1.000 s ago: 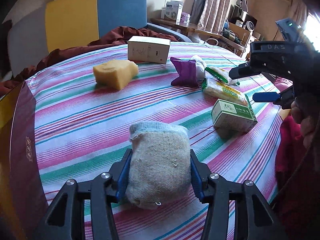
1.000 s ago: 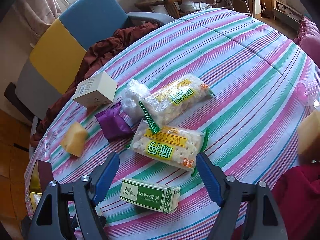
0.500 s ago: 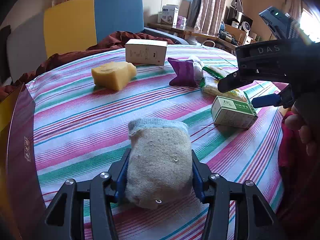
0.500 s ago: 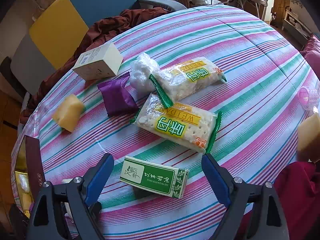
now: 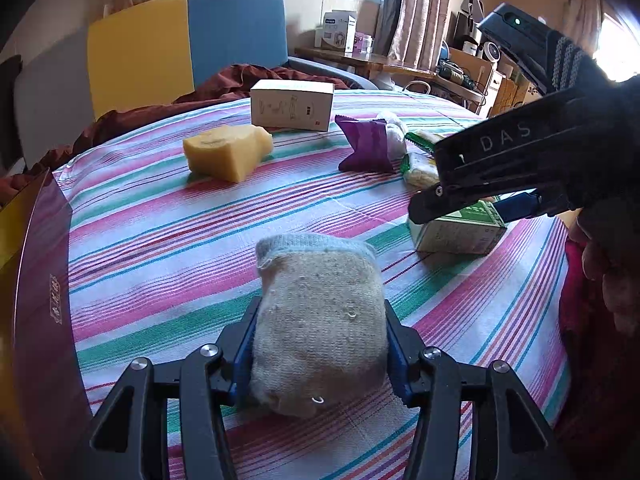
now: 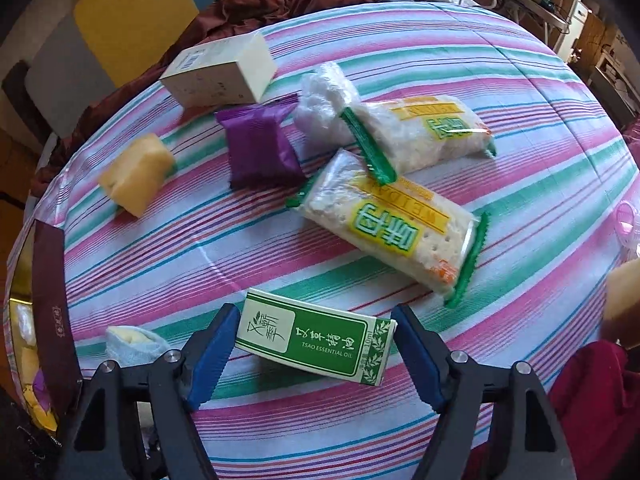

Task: Organize objects
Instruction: 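Carry the pouch into the gold tray and open the left gripper while the right grasps the green box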

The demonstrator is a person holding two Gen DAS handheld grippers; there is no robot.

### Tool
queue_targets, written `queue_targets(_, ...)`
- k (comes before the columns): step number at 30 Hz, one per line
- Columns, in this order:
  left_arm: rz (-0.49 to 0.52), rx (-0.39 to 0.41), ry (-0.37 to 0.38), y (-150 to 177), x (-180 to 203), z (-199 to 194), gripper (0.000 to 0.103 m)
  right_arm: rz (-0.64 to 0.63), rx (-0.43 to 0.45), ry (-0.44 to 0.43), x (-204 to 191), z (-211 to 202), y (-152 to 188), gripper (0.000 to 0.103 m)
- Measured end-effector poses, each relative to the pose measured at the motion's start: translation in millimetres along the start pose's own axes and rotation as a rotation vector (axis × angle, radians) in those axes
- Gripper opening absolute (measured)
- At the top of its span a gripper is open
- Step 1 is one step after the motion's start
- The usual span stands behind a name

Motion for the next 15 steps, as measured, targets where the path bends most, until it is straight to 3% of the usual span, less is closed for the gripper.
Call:
queue_targets(4,0.004,0.0,-0.005,0,0,0,0.056,-0.059,0.01,0.011,-8,3,-3,0.079)
queue_targets(15,0.016,-0.039,-0.015,12,0,-23,0.053,-0.069,0.017,-0.002,-6,1,3,0.079)
Point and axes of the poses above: each gripper's, at about its wrist camera, not at the fingertips, and z roughly the way its jaws point, x to its right, y to its underside, the point moved 4 cm from there along z, roughly the way its jaws point, and after that the axes turned 10 degrees about -z, right-handed, at the moved point
